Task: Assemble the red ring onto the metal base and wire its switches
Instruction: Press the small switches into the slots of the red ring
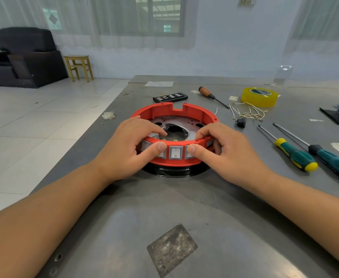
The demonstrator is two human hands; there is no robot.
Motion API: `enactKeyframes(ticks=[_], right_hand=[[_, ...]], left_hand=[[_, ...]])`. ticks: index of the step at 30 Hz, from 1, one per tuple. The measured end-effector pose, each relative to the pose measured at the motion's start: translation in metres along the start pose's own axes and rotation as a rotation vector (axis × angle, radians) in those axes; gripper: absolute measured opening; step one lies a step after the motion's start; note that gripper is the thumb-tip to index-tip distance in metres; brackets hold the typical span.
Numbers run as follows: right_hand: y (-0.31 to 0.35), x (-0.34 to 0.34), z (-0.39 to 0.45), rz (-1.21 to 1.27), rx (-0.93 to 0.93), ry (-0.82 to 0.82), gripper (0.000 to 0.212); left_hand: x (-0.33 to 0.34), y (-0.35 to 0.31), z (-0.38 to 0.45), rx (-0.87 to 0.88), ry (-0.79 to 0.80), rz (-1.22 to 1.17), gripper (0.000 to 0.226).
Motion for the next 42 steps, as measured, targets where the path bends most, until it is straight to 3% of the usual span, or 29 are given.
enactKeyframes(ticks=[7, 13, 19, 25, 42], right_hand=[[-0.016, -0.003, 0.003, -0.004, 0.107, -0.016, 0.045], [-0.014, -0.003, 0.002, -0.015, 0.065, 0.005, 0.044], [-0.02, -0.005, 0.005, 0.032, 0.028, 0.059, 0.033], [-0.027, -0.004, 0.008, 0.069, 0.068, 0.076, 0.042], [-0.023, -0.003, 0.005, -0.195, 0.102, -0.012, 0.064]], left_hand=[[0.004, -0.007, 0.004, -0.021, -0.039, 0.088, 0.053], [0.0, -0.005, 0.006, 0.018, 0.025, -0.05, 0.047], [0.002, -0.004, 0.003, 0.026, 0.059, 0.013, 0.052], [-0.003, -0.001, 0.006, 0.031, 0.051, 0.03, 0.052], [-0.001, 0.0, 0.002, 0.033, 0.057, 0.063, 0.052]])
Point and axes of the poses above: each hand's wrist, its own z-axis towards the middle knuckle, its own x-axis out of the palm, y = z × x, the point moved 9 cm from there along z, towards the middle knuckle, and after that the axes turned 10 degrees about -z, right-handed, at the moved point
